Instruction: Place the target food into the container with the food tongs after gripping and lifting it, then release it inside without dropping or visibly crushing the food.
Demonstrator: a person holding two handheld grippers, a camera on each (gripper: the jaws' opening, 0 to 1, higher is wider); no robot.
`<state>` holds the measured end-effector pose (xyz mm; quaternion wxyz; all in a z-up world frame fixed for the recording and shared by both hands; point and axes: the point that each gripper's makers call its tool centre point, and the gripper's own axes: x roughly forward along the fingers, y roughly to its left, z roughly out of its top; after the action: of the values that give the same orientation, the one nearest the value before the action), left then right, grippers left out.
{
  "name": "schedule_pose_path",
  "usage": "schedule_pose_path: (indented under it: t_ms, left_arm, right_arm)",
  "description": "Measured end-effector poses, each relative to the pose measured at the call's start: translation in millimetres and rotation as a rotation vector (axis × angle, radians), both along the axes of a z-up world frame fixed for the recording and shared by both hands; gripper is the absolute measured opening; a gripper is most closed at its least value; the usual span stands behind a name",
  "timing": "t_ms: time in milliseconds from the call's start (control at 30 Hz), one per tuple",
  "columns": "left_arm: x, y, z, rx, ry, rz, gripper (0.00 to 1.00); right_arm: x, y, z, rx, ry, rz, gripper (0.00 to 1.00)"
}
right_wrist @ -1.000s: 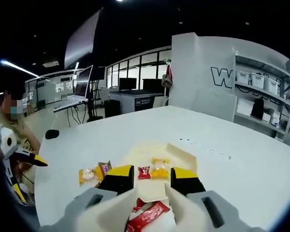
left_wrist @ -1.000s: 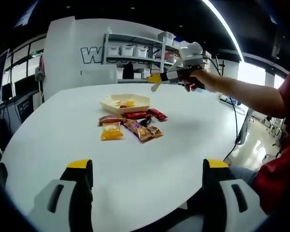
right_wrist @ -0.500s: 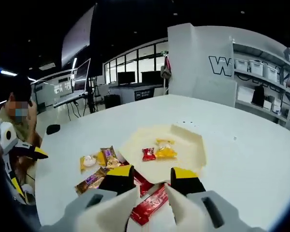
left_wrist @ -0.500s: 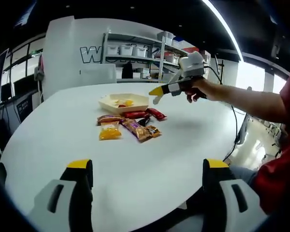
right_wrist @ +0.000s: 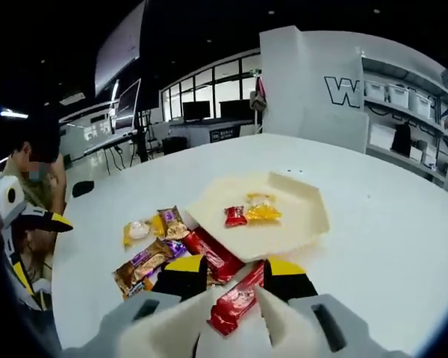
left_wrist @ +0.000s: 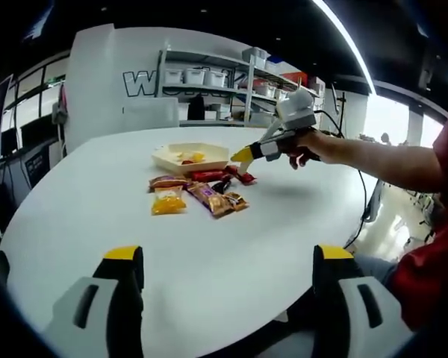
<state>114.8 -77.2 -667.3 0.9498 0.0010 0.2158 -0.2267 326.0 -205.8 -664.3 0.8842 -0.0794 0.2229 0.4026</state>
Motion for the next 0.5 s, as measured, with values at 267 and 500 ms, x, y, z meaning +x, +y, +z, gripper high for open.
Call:
schedule_pose_path:
  t_ms: [267,500]
  left_arm:
    - [-0.8,-1.7,-1.0,0.001,0.004,-0.008,0.91]
    - [1.8,-1.1,2.7,-0.015,-0.006,0.0,0.91]
  right_arm:
    - [-2.4,-1.8,-1.5,0.0,0.002,0.0,0.25]
    - [-3.1,-6.7,-1.6,-0.006,0.002,-0.005,0.25]
